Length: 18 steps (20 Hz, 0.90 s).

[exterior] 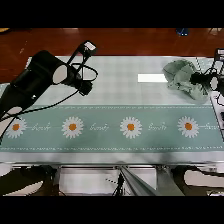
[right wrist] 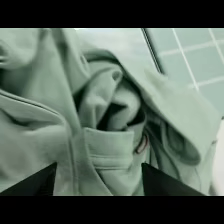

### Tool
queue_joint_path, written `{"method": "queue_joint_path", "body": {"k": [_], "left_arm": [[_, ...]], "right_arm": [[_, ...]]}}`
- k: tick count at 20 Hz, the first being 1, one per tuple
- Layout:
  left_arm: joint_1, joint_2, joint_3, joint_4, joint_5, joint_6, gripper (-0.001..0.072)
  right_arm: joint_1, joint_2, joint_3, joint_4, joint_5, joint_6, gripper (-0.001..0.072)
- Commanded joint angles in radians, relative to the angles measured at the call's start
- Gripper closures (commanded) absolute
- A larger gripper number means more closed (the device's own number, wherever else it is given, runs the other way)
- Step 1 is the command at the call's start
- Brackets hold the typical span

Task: Fold the shirts.

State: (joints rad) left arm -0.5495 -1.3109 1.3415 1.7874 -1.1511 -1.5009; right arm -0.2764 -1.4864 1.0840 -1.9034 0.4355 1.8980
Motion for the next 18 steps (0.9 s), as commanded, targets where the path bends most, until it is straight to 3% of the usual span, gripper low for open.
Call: {"method": "queue_joint_path", "body": {"k": [1,4,5,6,8,9,10,11,15,18], "left_arm": [[0.001,0.000,0.000,0.000,-0.017,-0.066,-0.0005],[0.001,0.000,0.000,0.000,-0.018,-0.068,-0.0005],[0.001,0.000,0.000,0.000,-0.018,-0.068,-0.0005],[0.001,0.000,0.000,0.000,-0.018,-0.068,-0.0004],[0.001,0.002,0.002,0.000,-0.021,-0.067,-0.0002],[0.000,0.005,0.009,0.000,-0.033,-0.067,0.0085],[0.000,0.008,0.027,0.000,-0.061,-0.066,0.0290],[0.000,0.014,0.054,0.000,-0.093,-0.064,0.0380],[-0.002,0.066,0.216,0.000,-0.145,-0.064,0.0386],[-0.008,0.140,0.365,0.000,-0.185,-0.064,0.0386]], "right_arm": [[-0.033,-0.071,0.001,0.105,-0.016,0.022,0.0107],[0.003,-0.130,0.001,0.185,-0.043,-0.056,0.0133],[0.017,-0.146,0.001,0.189,-0.053,-0.069,0.0215],[0.026,-0.151,0.001,0.190,-0.056,-0.093,0.0420],[0.036,-0.131,0.001,0.194,-0.054,-0.103,0.0613],[0.036,-0.100,0.001,0.198,-0.047,-0.102,0.0688],[0.036,-0.059,0.001,0.196,-0.046,-0.103,0.0689],[0.036,0.000,0.001,0.195,-0.048,-0.107,0.0689],[0.037,0.322,0.001,0.224,-0.058,-0.113,0.0690],[0.037,0.605,0.001,0.335,-0.058,-0.144,0.0691]]}}
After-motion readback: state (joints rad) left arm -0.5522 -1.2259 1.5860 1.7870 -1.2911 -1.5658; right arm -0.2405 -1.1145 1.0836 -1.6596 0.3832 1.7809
